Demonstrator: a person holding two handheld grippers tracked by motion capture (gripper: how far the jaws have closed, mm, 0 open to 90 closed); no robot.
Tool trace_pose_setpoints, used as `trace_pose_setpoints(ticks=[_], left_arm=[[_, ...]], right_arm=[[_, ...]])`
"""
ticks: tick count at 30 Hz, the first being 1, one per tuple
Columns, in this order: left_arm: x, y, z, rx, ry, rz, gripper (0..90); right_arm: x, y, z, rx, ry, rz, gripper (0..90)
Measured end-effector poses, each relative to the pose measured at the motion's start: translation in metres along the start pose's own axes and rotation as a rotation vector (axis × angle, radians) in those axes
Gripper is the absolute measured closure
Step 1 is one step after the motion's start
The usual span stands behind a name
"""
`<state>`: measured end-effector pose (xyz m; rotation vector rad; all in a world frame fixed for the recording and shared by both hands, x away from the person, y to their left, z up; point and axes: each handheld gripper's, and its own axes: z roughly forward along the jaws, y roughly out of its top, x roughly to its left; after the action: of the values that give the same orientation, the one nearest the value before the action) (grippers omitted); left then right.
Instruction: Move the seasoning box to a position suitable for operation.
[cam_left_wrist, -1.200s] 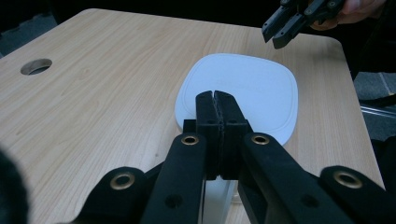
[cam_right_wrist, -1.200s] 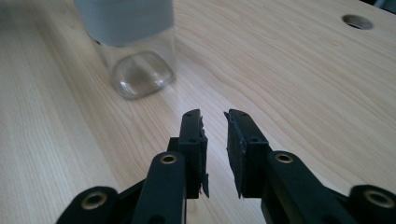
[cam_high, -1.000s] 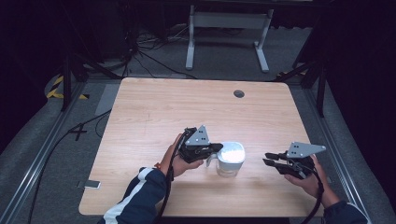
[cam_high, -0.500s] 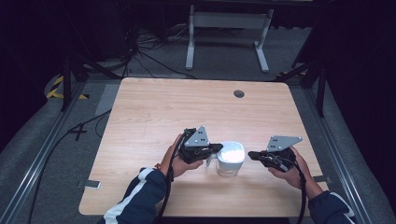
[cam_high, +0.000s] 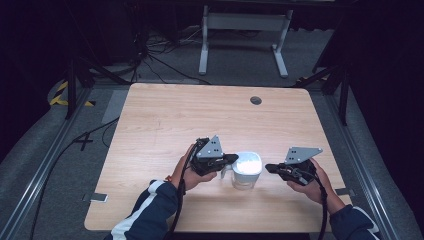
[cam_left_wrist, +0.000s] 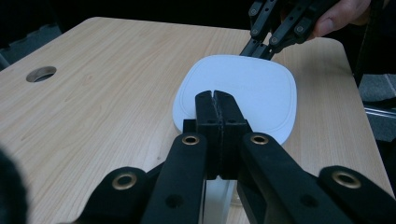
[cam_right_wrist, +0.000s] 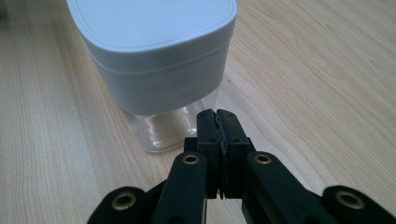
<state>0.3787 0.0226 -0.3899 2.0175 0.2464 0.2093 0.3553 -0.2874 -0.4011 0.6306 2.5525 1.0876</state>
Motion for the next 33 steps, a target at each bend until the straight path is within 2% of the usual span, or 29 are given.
trace_pose_setpoints(ticks=[5, 7, 12, 16, 19, 21, 24, 28, 29, 33], left_arm=[[0.0013, -0.0004, -0.0028, 0.011, 0.001, 0.013, 90.0], [0.001, -0.0014, -0.0017, -0.002, -0.004, -0.008, 90.0], [-0.0005, -0.0005, 0.002, -0.013, -0.018, 0.011, 90.0], [-0.0005, -0.0005, 0.0004, -0.006, -0.012, 0.02, 90.0], [0.0006, -0.0015, -0.0016, -0.002, 0.003, 0.01, 90.0], [0.0013, -0.0009, 0.0002, -0.008, -0.003, 0.008, 90.0], [-0.0006, 0.0029, 0.0045, 0.003, 0.007, 0.042, 90.0], [-0.0004, 0.0021, 0.0056, -0.007, -0.007, 0.018, 90.0], [-0.0001, 0.0024, 0.0052, -0.004, -0.003, 0.03, 90.0], [0.0004, 0.0016, 0.0043, -0.005, -0.006, 0.033, 90.0]], right_arm=[[-0.0012, -0.0017, -0.0001, -0.001, -0.009, 0.009, 88.1], [-0.0019, -0.0025, -0.0002, -0.001, -0.008, 0.007, 88.3], [-0.0012, -0.0023, 0.0003, 0.004, -0.002, 0.006, 89.0], [-0.0006, -0.0017, 0.0006, 0.004, -0.005, -0.001, 89.1], [0.0006, -0.0017, 0.0012, 0.009, -0.004, -0.003, 89.1], [0.0005, -0.0019, 0.0021, 0.01, -0.004, -0.006, 89.1], [0.0004, -0.0021, 0.0033, 0.016, -0.002, -0.004, 89.1], [0.0005, -0.002, 0.0035, 0.013, -0.002, -0.006, 89.0], [0.0006, -0.0022, 0.0041, 0.019, -0.003, 0.0, 89.0], [0.0004, -0.0025, 0.0044, 0.022, -0.008, -0.001, 89.0]])
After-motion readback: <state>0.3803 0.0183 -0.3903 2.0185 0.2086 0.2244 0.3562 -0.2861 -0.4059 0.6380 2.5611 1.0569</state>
